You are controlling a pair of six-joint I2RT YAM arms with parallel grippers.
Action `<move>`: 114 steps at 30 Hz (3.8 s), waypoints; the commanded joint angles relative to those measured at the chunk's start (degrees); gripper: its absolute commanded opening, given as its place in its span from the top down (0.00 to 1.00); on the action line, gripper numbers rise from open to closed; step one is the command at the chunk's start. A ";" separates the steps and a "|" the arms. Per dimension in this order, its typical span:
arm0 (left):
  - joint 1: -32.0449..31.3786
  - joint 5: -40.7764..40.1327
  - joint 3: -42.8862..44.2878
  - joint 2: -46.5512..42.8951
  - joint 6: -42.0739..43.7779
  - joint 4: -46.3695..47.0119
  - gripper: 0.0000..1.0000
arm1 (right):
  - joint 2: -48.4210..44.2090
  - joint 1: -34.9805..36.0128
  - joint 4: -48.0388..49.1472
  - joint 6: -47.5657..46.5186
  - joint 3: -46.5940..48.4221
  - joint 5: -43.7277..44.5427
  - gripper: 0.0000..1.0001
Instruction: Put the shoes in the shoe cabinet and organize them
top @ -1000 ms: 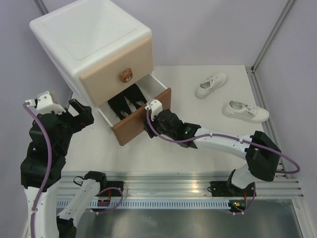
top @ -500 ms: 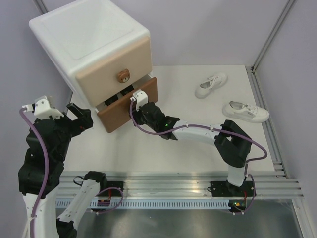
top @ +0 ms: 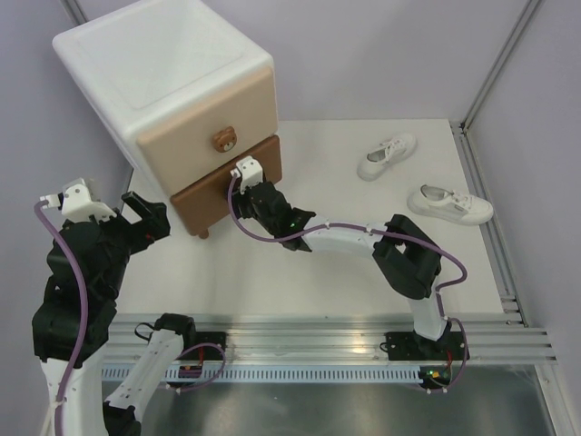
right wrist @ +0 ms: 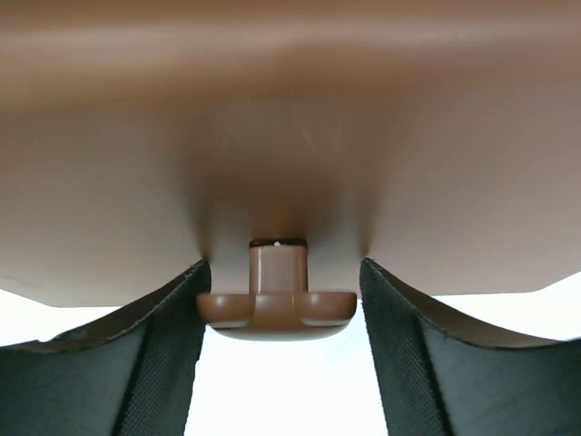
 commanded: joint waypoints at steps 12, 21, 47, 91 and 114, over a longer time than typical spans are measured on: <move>-0.41 0.19 -1.04 -0.52 -0.84 -0.43 0.00 | -4.32 -1.16 1.69 -2.33 1.83 -2.52 0.18; -0.68 -0.78 -1.04 -0.44 -0.05 0.10 0.00 | -6.18 -1.33 -0.87 -4.52 3.06 -2.26 0.14; -0.76 -1.83 1.86 -0.44 0.65 -0.08 0.00 | -15.30 -1.33 -13.33 -5.75 6.22 -7.62 0.15; -0.76 -2.62 1.77 -0.96 1.09 -0.69 0.00 | -0.81 0.08 -23.28 -4.70 36.99 -1.11 0.31; -0.76 -4.29 4.05 0.53 1.79 -0.17 0.00 | -19.00 0.08 -30.91 -5.58 19.59 -3.66 0.85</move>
